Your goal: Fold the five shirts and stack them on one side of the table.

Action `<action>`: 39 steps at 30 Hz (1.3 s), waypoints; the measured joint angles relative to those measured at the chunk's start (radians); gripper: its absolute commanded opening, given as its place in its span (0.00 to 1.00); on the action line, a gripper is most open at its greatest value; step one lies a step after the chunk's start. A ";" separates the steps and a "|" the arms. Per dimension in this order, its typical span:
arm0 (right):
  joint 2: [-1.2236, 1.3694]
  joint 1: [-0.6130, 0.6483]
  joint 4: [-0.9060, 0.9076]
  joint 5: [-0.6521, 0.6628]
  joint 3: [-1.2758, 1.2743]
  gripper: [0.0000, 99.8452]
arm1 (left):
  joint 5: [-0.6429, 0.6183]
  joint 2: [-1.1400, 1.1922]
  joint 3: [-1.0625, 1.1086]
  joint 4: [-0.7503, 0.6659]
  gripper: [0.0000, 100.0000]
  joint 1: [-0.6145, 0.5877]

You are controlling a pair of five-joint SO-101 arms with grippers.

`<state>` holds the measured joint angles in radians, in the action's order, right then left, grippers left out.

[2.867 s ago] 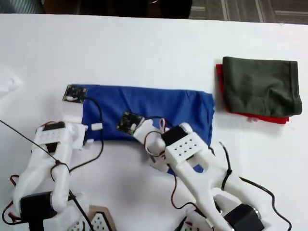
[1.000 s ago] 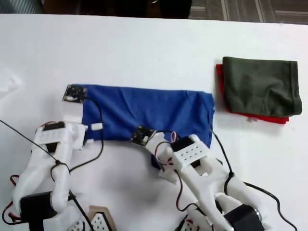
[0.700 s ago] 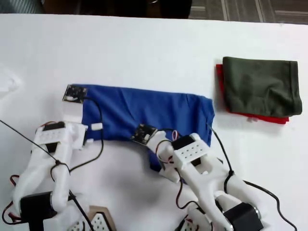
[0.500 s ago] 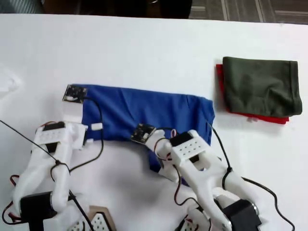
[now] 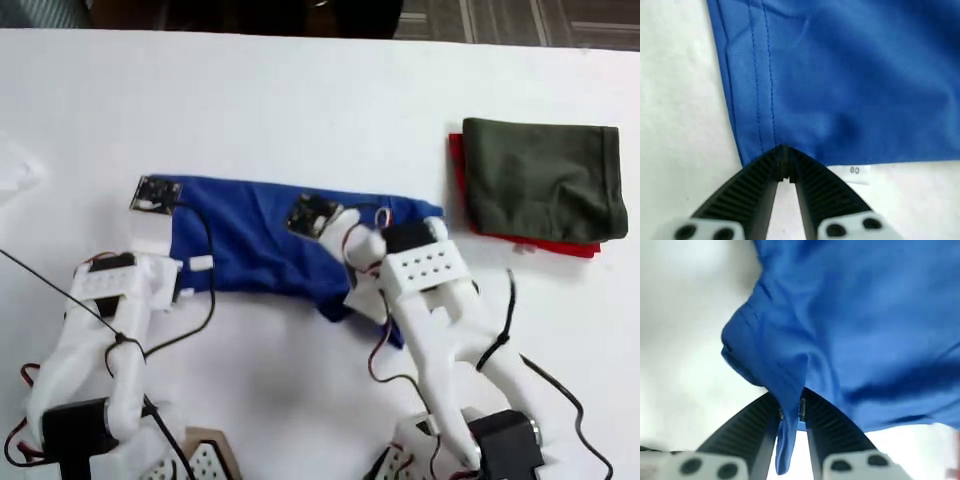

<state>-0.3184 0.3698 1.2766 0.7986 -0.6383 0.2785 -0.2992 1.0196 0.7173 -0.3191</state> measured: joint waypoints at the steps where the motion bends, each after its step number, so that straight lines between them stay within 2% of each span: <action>1: 0.008 -0.006 0.000 0.008 0.017 0.02 | 0.000 0.000 0.000 0.000 0.03 0.000; 9: 0.230 -0.018 -0.075 0.017 0.183 0.02 | 0.000 0.000 0.000 0.000 0.03 0.000; 20: 0.615 -0.054 -0.078 0.017 0.540 0.02 | 0.000 0.000 0.000 0.000 0.03 0.000; 24: 0.684 -0.066 -0.078 0.015 0.609 0.10 | 0.000 0.000 0.000 0.000 0.03 0.000; 27: 0.695 -0.066 -0.078 -0.044 0.646 0.14 | 0.000 0.000 0.000 0.000 0.03 0.000; 36: 0.698 -0.103 -0.074 -0.167 0.761 0.14 | 0.000 0.000 0.000 0.000 0.03 0.000; 39: 0.698 -0.123 -0.026 -0.221 0.792 0.08 | 0.000 0.000 0.000 0.000 0.03 0.000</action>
<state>0.3798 0.2470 1.2505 0.5777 0.1534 0.2785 -0.2992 1.0196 0.7173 -0.3191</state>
